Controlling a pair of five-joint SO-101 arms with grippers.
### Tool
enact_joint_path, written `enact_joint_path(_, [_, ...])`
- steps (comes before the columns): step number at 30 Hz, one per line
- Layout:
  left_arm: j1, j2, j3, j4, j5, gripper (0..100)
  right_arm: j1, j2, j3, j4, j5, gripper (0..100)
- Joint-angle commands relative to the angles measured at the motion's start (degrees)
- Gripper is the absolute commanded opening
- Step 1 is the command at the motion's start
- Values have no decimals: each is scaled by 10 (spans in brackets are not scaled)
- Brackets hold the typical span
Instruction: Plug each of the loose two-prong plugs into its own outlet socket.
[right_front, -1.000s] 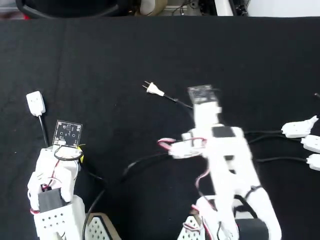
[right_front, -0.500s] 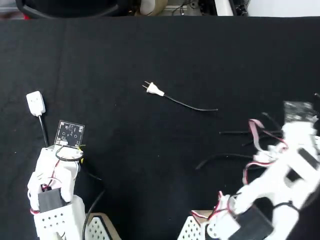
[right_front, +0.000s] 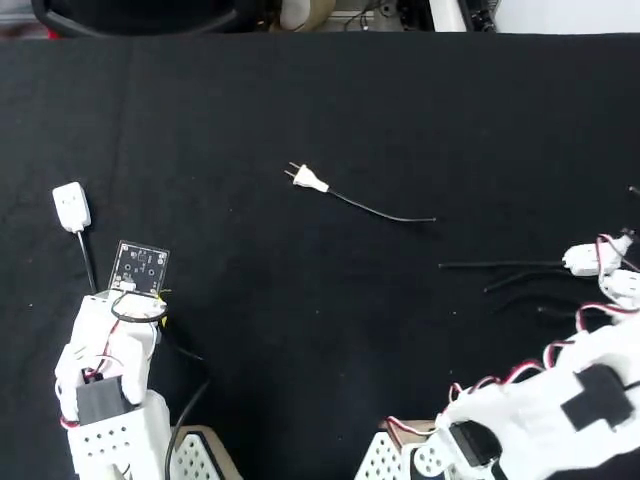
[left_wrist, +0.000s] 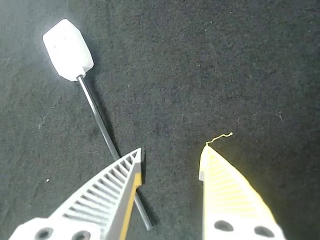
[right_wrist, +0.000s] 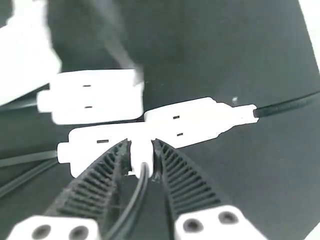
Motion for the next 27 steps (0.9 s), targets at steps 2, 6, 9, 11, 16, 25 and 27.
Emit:
enact_joint_path(2, [-4,-5,-1,5,-4,193,19,30,-52,17,4,18])
enact_joint_path(6, [-4,-5,-1,5,-2,195,4,-3,-60,139,3,128])
enact_joint_path(9, [-4,-5,-1,5,-2,195,-25,-55,-62,228,1,219])
enact_joint_path(11, [-4,-5,-1,5,-2,195,-53,-100,-62,293,-1,253])
enact_joint_path(16, [-5,-4,-2,33,-4,195,-156,-228,-62,445,-95,258])
enact_joint_path(25, [-8,-4,-2,38,-5,192,-550,-327,-51,522,-409,258])
enact_joint_path(27, [-9,-4,0,38,-5,192,-632,-307,-48,476,-510,258])
